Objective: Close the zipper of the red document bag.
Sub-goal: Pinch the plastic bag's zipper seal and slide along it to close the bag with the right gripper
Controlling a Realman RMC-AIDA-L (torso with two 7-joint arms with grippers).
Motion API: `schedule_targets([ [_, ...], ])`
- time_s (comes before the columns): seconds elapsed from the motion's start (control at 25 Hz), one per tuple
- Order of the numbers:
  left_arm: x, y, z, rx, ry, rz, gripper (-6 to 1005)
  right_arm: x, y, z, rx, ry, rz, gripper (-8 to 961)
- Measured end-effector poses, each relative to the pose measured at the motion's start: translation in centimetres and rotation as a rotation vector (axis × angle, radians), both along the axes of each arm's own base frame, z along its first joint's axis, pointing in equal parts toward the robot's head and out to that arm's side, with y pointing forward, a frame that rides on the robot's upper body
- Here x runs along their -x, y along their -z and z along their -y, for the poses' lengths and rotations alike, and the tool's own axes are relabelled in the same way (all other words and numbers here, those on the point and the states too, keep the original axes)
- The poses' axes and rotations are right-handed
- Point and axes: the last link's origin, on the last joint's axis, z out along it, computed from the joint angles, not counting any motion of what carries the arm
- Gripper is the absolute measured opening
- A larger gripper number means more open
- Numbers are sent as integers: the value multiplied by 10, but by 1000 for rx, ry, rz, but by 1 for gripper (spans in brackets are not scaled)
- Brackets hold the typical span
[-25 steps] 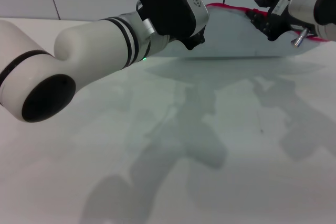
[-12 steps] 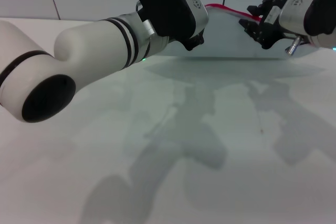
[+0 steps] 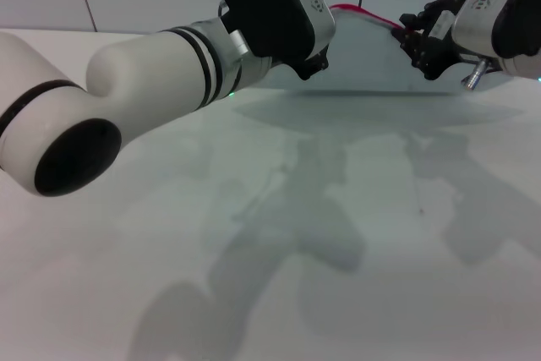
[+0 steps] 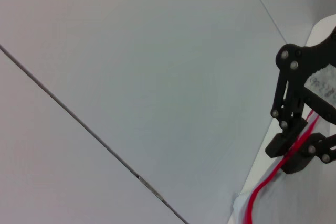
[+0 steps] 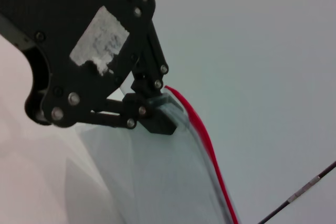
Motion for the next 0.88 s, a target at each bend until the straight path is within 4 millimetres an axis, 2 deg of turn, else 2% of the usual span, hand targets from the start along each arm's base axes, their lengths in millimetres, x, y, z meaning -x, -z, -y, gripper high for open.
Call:
schedule_targets([
  [0.12,0,0,0,-1,0,1,53,0,1,0,3,-1,1,152],
  [0.88,-2,1,1,2,6,1,53,2,0,-2,-4,1,-6,96],
])
